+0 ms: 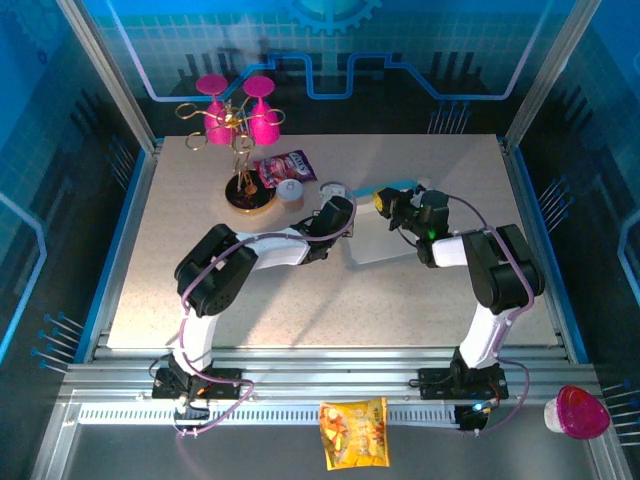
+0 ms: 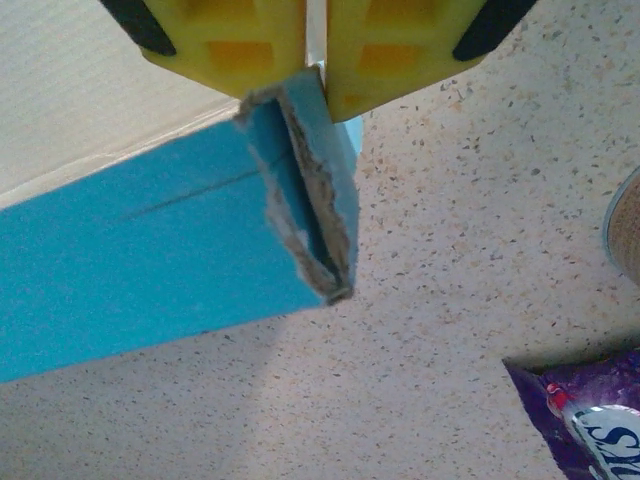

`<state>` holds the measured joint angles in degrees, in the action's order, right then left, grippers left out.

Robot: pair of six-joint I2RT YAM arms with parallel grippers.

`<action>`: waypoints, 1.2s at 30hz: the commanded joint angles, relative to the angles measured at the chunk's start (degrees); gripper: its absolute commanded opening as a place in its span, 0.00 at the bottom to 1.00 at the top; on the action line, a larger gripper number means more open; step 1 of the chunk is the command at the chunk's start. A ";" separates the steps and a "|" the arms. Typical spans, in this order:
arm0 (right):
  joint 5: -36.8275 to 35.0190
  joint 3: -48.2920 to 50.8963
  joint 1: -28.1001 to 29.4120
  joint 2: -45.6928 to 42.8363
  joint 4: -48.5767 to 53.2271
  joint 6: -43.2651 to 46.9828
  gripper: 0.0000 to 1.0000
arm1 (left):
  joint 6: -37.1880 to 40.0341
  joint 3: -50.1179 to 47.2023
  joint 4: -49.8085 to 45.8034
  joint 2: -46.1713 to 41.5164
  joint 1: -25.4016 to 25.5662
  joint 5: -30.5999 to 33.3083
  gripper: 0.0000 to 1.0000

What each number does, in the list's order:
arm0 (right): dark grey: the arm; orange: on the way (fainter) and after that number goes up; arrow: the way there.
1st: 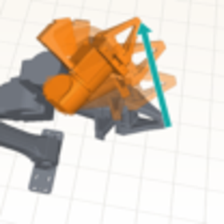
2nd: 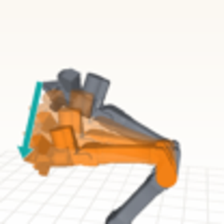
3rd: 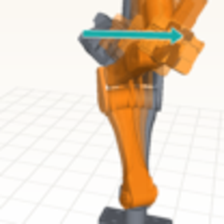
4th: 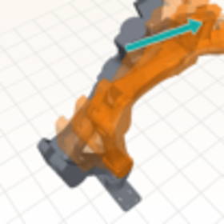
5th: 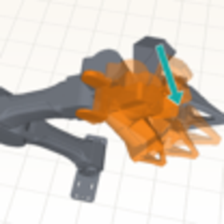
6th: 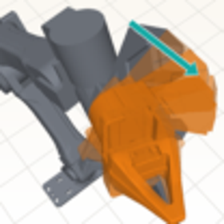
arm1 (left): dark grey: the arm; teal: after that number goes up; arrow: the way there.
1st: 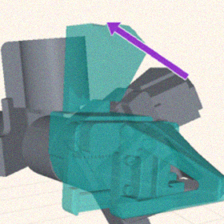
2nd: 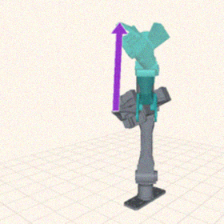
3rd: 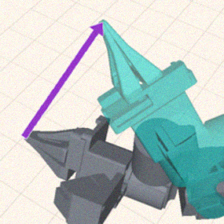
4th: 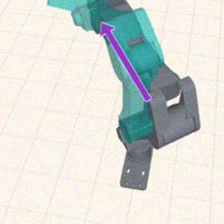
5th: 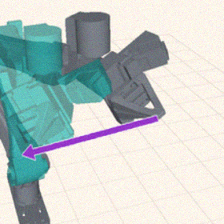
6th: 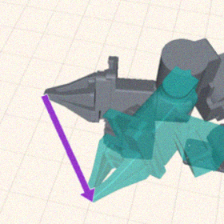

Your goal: Fold the paper box

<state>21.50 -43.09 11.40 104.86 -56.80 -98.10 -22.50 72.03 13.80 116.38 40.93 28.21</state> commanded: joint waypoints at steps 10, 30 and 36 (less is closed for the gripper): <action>3.97 -0.39 1.52 2.03 3.45 -0.50 0.00 | -2.81 5.22 -3.89 4.90 -1.99 -4.73 0.30; 1.24 -0.24 1.86 -2.21 8.30 1.04 0.00 | -7.07 9.40 -15.86 2.26 -2.31 -0.79 0.00; -1.58 -1.59 1.35 -11.77 21.19 6.44 0.47 | -9.11 8.51 -23.15 -2.16 -2.37 -2.22 0.00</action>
<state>21.34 -43.90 12.45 99.00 -45.08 -95.85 -29.06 80.16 -3.51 118.78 38.68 26.79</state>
